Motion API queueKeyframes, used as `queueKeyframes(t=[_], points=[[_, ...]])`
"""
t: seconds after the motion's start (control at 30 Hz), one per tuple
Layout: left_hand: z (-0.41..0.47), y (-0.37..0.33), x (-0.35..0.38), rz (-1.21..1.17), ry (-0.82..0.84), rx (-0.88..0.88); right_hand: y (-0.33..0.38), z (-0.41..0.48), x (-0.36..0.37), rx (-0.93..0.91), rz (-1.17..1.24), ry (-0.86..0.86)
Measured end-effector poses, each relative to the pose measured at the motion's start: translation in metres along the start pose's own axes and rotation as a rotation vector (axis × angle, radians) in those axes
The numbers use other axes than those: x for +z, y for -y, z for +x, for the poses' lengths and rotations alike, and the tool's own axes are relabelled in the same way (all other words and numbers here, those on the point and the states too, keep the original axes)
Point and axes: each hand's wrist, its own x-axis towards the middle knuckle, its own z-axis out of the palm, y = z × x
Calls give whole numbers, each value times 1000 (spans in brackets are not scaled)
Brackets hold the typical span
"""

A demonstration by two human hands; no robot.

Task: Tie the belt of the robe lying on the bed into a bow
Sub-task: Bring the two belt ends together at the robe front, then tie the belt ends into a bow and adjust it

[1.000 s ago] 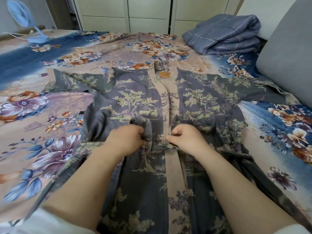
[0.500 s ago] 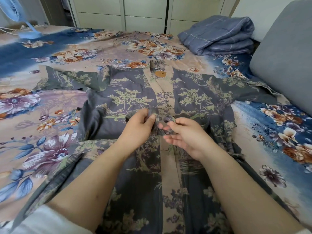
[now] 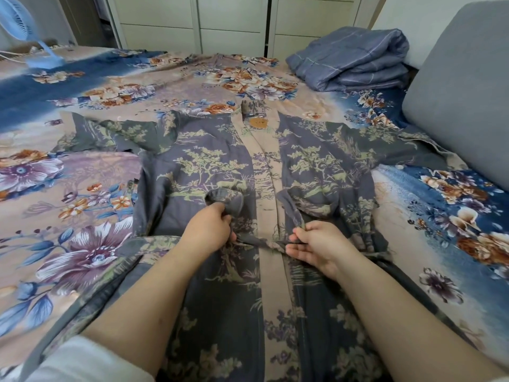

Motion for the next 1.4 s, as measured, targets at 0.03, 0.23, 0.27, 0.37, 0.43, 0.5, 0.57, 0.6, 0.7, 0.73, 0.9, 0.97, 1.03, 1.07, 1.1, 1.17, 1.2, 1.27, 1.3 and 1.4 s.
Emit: queueKeyframes(t=[0.03,0.23,0.27,0.37,0.43,0.5,0.57,0.6,0.7,0.73,0.9,0.97,1.03,1.07,1.1,1.17,1.2,1.27,1.3,1.4], points=[[1,0,-1,-8,-11,-17,0,0,1,-6,-10,1],[3,7,-11,-55,-79,-67,0,2,-2,-52,-52,-31],[2,4,-10,-44,-93,-38,1,3,-1,-64,-49,-34],[-3,-12,-2,-105,-127,59,10,1,3,-105,68,-21],[-6,-23,7,-359,-85,63,17,1,7,-136,145,11],[-9,-30,17,-618,-30,41,22,-1,12,-151,180,32],[-12,-36,21,-750,2,34,22,-2,17,-156,181,39],[-12,-37,22,-756,0,51,22,-2,20,-157,175,37],[-10,-36,25,-600,-25,136,21,-2,21,-120,236,22],[-9,-34,26,-533,-35,150,22,-2,20,-92,288,14],[-4,-28,23,-432,-75,156,17,3,9,4,477,-55],[-2,-24,21,-429,-86,147,13,5,6,23,464,-89],[-1,-22,20,-394,-94,144,10,7,5,38,432,-117],[-1,-21,20,-366,-98,147,10,7,4,45,421,-127],[-1,-21,19,-326,-110,157,10,7,4,54,416,-131],[-2,-21,19,-232,-142,194,12,7,4,59,402,-131],[-2,-22,19,-195,-143,215,13,6,5,42,378,-126],[-6,-27,20,-119,-94,270,17,4,8,-62,258,-100],[-9,-30,22,-68,-45,306,19,2,10,-159,136,-93],[-14,-34,29,77,82,432,29,-8,15,-620,-367,-118]])
